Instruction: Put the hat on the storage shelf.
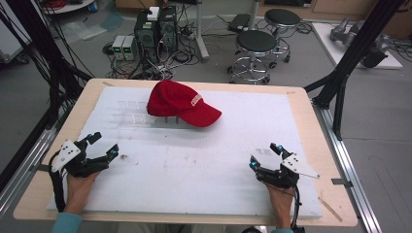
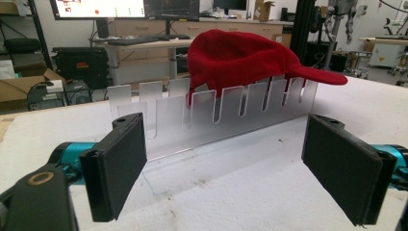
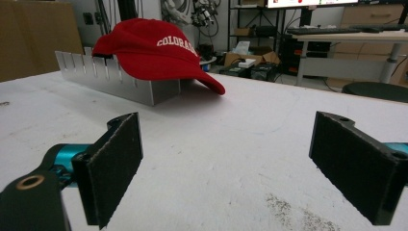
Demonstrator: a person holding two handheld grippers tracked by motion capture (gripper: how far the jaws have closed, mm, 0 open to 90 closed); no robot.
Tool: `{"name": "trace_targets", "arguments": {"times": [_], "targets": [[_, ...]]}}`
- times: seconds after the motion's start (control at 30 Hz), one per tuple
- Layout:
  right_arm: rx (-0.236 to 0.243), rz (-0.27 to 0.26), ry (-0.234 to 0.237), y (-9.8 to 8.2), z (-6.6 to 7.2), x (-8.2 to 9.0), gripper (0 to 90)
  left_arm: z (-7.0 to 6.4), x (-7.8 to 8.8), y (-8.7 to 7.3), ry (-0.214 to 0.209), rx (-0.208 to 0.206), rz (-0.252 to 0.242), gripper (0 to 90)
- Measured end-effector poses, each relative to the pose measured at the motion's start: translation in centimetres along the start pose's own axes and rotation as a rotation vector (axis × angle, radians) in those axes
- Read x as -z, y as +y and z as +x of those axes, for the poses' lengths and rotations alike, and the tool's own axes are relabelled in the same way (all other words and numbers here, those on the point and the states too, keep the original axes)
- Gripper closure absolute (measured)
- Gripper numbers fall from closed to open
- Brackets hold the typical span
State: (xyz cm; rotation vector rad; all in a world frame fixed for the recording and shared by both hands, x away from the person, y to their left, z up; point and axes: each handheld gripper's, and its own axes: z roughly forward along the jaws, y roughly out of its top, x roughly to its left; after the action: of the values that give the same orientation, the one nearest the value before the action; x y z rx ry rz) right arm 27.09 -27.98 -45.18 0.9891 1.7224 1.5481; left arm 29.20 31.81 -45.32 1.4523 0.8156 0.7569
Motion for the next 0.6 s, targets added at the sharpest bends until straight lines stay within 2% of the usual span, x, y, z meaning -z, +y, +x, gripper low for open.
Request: {"name": "trace_targets", "arguments": {"times": [0.43,0.6], "targets": [[-0.004,-0.006,-0.002,-0.02,-0.04,0.05,10.5,-0.08,-0.03,0.02,0.006,-0.004,0.001,15.9],[0.01,-0.009,-0.002,-0.02,-0.02,0.05,10.5,-0.12,-0.11,0.06,0.006,-0.01,0.009,15.8]]}}
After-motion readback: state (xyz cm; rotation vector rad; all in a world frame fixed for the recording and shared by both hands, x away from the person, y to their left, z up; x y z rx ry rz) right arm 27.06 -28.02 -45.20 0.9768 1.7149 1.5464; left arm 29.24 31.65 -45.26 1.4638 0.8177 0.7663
